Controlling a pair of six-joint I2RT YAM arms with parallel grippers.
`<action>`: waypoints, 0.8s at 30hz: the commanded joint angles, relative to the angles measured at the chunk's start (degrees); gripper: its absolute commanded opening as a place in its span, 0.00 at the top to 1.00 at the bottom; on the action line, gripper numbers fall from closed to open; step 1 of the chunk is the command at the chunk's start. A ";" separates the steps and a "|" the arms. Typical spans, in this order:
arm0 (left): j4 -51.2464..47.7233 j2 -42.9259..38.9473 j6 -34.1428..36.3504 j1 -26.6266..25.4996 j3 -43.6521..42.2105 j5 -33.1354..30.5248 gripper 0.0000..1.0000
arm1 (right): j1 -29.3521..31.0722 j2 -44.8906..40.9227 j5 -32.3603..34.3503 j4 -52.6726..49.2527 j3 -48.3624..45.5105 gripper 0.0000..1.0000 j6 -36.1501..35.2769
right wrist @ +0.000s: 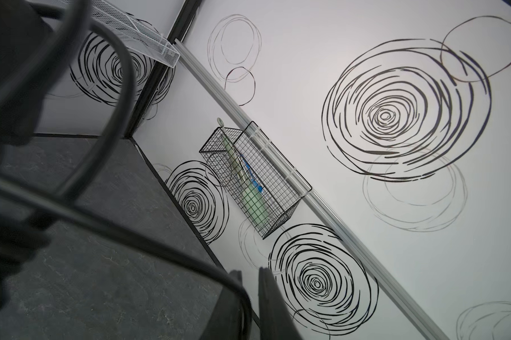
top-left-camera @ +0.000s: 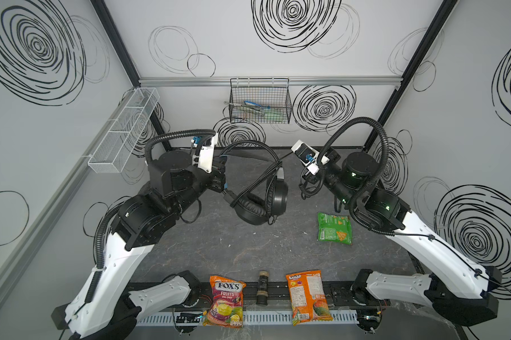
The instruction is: Wrap the headphones
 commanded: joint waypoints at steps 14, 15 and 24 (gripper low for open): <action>15.24 -2.76 -16.46 3.35 -0.79 17.53 1.00 | -7.96 -4.03 -17.17 11.18 -8.44 0.84 23.90; 15.81 -2.80 -16.97 3.38 -0.80 17.23 1.00 | -8.13 -3.92 -17.33 11.64 -9.06 0.85 25.02; 24.83 -2.80 -26.56 3.10 -2.13 16.13 1.00 | -9.41 -2.56 -26.00 17.07 -11.39 0.89 35.54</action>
